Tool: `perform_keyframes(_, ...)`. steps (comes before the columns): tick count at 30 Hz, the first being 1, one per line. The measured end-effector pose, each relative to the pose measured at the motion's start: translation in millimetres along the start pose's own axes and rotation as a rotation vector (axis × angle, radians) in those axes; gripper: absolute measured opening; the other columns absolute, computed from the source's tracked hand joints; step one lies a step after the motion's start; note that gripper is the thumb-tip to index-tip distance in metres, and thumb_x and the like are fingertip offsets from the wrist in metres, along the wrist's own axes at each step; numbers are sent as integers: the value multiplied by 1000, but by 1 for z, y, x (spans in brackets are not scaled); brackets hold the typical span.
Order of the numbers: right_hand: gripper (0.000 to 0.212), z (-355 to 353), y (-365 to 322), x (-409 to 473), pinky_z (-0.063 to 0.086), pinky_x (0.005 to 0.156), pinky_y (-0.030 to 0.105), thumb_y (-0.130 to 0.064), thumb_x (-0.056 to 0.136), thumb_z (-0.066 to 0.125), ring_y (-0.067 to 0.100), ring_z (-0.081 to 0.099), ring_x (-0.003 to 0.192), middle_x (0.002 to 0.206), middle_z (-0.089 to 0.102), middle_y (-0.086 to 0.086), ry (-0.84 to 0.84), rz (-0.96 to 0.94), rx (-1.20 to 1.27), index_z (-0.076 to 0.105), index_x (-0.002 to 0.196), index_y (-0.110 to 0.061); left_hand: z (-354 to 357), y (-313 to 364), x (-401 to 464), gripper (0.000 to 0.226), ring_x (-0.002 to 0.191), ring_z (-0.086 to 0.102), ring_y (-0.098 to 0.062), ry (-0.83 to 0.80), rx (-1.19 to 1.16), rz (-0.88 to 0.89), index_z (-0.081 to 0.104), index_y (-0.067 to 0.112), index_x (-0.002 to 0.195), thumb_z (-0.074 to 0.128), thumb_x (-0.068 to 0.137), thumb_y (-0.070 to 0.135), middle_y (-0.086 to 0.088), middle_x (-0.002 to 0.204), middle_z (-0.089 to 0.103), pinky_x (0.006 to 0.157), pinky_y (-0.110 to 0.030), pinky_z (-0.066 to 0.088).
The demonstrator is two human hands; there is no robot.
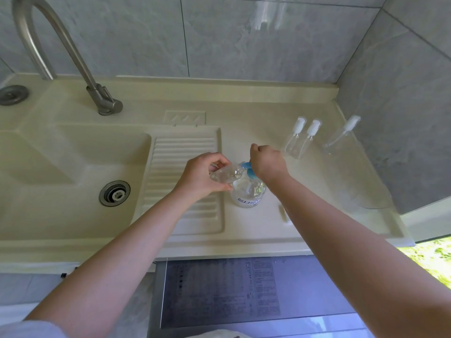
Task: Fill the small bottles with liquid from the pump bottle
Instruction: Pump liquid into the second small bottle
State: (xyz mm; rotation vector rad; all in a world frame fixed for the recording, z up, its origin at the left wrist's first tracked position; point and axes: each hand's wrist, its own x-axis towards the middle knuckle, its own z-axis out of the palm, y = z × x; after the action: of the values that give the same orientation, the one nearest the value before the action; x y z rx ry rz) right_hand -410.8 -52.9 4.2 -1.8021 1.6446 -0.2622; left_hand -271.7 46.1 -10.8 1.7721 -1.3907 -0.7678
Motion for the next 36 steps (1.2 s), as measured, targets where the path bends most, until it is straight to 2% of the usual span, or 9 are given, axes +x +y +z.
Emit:
perform_keyframes(3, 39, 0, 4, 5, 38, 74, 34, -31, 99, 27, 36, 53, 89, 108, 65, 18, -2, 8, -23, 57, 84, -11, 2, -1, -1, 49, 81, 64, -3, 10, -2, -2, 69, 25, 91, 93, 51, 9, 9, 93, 69, 68, -2, 40)
perform_keyframes(8, 56, -7, 1, 3, 50, 93, 39, -52, 95, 29, 37, 64, 95, 102, 67, 16, -64, 82, 68, 66, 98, -10, 0, 3, -3, 48, 79, 62, -3, 20, -23, 5, 69, 22, 90, 93, 51, 7, 9, 93, 68, 67, -2, 39)
perform_keyframes(12, 48, -7, 3, 5, 52, 90, 40, -40, 94, 32, 38, 65, 90, 100, 67, 17, -55, 69, 80, 67, 96, -7, -2, 5, -3, 47, 79, 61, 1, 16, -16, 10, 69, 22, 89, 93, 51, 7, 12, 91, 68, 67, -2, 39)
perform_keyframes(16, 37, 1, 6, 9, 40, 66, 30, -27, 97, 31, 35, 55, 77, 97, 63, 16, 4, 36, 43, 61, 85, -10, 0, 4, -5, 47, 77, 59, 5, 15, -10, 11, 69, 21, 91, 93, 52, 8, 15, 89, 66, 65, -1, 37)
perform_keyframes(19, 43, 4, 10, 11, 38, 73, 33, -31, 98, 28, 36, 54, 86, 102, 66, 17, 41, 55, 76, 65, 92, -10, 1, 1, -6, 47, 79, 59, 4, 26, 7, 19, 69, 19, 91, 93, 52, 8, 13, 89, 67, 66, -1, 38)
perform_keyframes(24, 47, -2, 10, 8, 47, 81, 34, -40, 95, 31, 36, 64, 93, 100, 66, 14, -7, 130, 131, 68, 101, -12, 4, 1, -8, 47, 75, 59, 6, 54, -5, 24, 67, 22, 87, 93, 50, 8, 12, 89, 67, 67, -2, 39)
perform_keyframes(28, 42, -1, 10, 9, 43, 75, 33, -35, 95, 31, 36, 62, 91, 97, 65, 14, 22, 117, 131, 65, 94, -11, 5, 1, -7, 48, 75, 58, 8, 62, -16, 34, 67, 23, 87, 93, 50, 7, 10, 90, 68, 68, -2, 39)
perform_keyframes(32, 33, 4, 7, 11, 34, 65, 29, -23, 98, 29, 34, 48, 82, 82, 54, 11, 55, 97, 57, 48, 73, -12, 5, -1, -6, 48, 75, 57, 9, 51, 1, 38, 68, 17, 90, 93, 50, 7, 8, 91, 68, 69, -2, 39)
perform_keyframes(36, 31, 4, 6, 10, 35, 74, 33, -25, 99, 27, 34, 47, 84, 91, 55, 13, 66, 102, 60, 51, 85, -11, 5, 0, -8, 48, 78, 61, -2, 62, 25, 38, 68, 19, 89, 93, 50, 9, 7, 92, 69, 69, -2, 39)
